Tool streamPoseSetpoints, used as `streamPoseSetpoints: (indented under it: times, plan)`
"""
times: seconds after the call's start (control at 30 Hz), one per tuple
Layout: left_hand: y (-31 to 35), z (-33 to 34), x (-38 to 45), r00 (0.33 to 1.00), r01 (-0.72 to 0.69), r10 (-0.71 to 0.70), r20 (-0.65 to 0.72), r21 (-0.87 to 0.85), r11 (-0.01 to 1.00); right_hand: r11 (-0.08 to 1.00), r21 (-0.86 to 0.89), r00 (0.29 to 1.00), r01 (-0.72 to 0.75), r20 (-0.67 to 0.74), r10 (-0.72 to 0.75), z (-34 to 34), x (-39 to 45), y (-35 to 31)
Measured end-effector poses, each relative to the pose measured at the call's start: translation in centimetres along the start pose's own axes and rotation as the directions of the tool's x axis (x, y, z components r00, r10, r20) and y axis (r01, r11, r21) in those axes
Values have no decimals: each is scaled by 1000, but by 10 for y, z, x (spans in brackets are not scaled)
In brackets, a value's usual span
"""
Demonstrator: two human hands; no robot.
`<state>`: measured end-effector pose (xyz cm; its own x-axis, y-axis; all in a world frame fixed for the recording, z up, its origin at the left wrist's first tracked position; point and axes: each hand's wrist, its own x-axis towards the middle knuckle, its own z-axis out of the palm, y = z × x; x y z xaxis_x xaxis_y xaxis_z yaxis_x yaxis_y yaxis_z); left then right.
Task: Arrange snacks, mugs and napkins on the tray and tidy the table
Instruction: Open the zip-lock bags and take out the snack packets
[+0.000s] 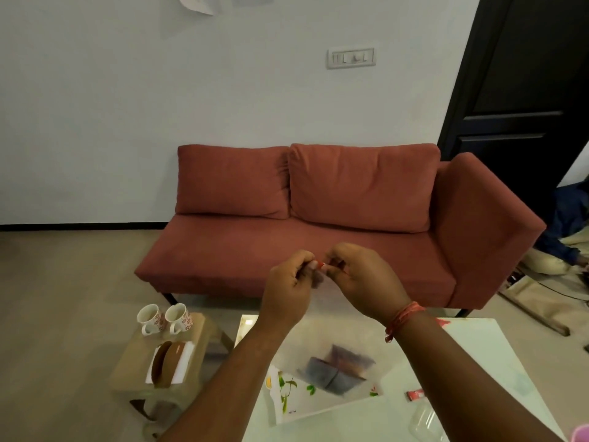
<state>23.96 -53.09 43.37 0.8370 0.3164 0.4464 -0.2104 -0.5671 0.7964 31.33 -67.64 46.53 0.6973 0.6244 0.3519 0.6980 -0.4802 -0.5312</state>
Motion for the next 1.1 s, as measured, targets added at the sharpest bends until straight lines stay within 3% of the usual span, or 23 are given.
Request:
streamPoseSetpoints:
  times: [0.17, 0.4, 0.53, 0.9, 1.1]
  plan:
    - [-2, 0, 1, 998, 7, -7, -59, 11, 1000, 998, -66, 1000, -11, 4, 11, -7, -5, 5]
    - [-22, -32, 20, 962, 151, -173, -211, -115, 982, 989, -65, 991, -130, 7, 131, -19, -20, 34]
    - [-24, -51, 29, 968, 112, -137, -211, -126, 986, 977, -60, 978, -203, 28, 205, -20, -27, 43]
    - [-39, -73, 46, 962, 106, -137, -234, -140, 984, 970, -85, 973, -229, -36, 227, -15, -29, 47]
    - [-35, -74, 56, 979, 74, -107, -174, -189, 979, 961, 66, 941, -269, 232, 247, -20, -22, 38]
